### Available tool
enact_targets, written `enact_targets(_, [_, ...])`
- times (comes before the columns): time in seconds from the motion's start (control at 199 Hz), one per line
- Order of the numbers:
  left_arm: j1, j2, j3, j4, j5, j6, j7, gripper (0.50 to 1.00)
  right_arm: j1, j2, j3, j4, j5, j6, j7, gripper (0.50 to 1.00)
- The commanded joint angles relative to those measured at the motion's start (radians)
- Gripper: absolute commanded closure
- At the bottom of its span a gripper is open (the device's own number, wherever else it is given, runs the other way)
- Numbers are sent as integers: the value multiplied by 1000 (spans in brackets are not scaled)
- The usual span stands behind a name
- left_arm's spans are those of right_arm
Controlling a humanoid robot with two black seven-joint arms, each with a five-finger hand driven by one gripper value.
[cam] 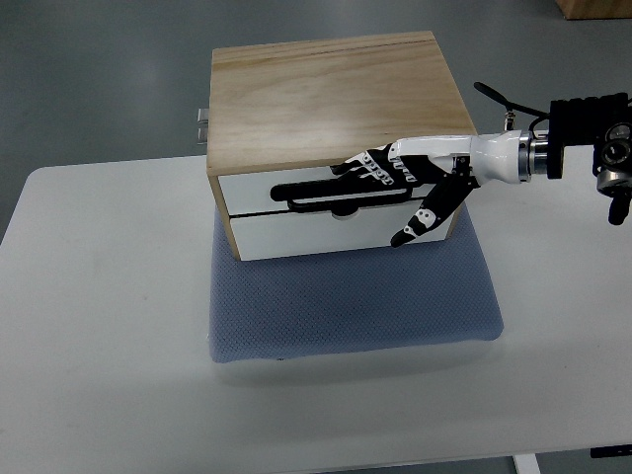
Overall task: Open wood drawer with right hand
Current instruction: 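Hook the right hand's fingers around the upper drawer's black handle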
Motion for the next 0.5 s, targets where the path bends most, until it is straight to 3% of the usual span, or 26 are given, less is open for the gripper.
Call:
enact_targets(0.0, [0,0,0,0,0,0,0,500,-6,7,-1,-1,-3,-5,1,556])
enact_targets(0.493, [0,0,0,0,0,0,0,500,-9,13,-47,-1,-6,-36,1,556])
